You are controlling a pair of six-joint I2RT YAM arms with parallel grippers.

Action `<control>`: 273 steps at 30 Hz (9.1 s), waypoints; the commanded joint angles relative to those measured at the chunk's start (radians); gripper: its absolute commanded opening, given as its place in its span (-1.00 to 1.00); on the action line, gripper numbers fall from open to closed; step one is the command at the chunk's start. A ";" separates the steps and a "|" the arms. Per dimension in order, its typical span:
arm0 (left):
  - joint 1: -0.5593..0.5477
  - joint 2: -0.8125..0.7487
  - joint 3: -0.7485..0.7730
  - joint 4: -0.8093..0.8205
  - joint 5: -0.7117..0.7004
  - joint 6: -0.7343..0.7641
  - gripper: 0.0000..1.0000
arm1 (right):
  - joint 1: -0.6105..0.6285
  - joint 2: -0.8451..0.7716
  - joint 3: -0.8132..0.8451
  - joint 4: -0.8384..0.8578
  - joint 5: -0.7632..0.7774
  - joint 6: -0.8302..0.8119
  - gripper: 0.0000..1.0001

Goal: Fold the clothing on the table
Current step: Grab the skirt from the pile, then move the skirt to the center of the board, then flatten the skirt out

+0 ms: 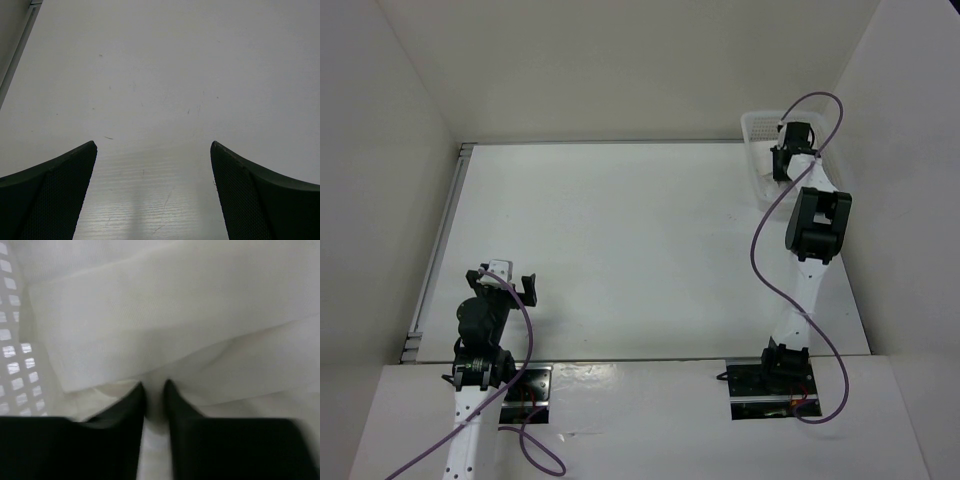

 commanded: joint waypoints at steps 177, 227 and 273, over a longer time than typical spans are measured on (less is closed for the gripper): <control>0.306 1.171 1.042 -0.644 0.164 0.055 1.00 | 1.119 -0.388 -0.447 -0.230 -0.013 0.023 0.86; -0.091 1.542 1.141 -0.574 0.418 0.233 0.95 | 0.502 -0.684 -0.384 -0.117 0.369 -0.083 0.98; -0.613 2.007 2.085 -0.696 0.267 0.287 -1.00 | 0.109 -1.121 -0.724 -0.197 -0.067 -0.008 0.98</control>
